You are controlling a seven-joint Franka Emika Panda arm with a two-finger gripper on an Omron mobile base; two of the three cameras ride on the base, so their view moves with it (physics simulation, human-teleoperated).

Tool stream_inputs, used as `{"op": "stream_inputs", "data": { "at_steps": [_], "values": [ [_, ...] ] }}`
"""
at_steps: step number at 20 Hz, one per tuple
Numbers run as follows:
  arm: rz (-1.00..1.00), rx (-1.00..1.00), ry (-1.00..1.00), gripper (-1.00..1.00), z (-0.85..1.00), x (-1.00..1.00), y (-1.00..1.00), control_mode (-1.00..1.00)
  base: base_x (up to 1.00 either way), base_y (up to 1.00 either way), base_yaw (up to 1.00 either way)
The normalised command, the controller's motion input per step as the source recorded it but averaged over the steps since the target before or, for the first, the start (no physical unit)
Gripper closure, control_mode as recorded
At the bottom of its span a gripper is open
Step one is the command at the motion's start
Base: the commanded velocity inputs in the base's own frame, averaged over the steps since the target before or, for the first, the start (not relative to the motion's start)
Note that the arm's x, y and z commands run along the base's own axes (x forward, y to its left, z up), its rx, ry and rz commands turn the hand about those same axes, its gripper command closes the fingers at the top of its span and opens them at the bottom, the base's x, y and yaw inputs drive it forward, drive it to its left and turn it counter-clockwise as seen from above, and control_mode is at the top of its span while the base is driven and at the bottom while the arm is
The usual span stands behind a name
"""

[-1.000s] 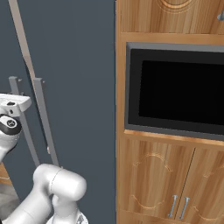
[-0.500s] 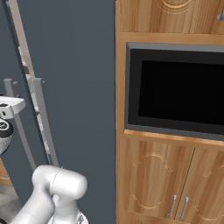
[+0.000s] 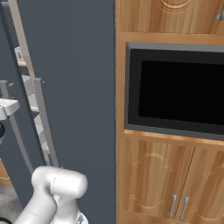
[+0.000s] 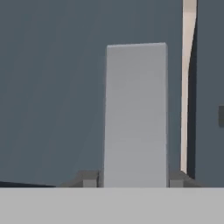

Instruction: Open the freezer door, pick up the ice cube tray from the freezer, and place it on the dining counter.

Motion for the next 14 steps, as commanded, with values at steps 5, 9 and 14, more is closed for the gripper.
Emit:
{"op": "stream_inputs", "data": {
  "at_steps": [5, 9, 14],
  "values": [
    [0.0, 0.0, 0.04, 1.0, 0.0, -0.28, 0.31, -1.0, 0.0, 0.0, 0.0],
    [0.0, 0.0, 0.04, 1.0, 0.0, -0.32, 0.3, -1.0, 0.0, 0.0, 0.0],
    [0.0, 0.0, 0.04, 1.0, 0.0, -0.36, 0.32, -1.0, 0.0, 0.0, 0.0]
  ]
}}
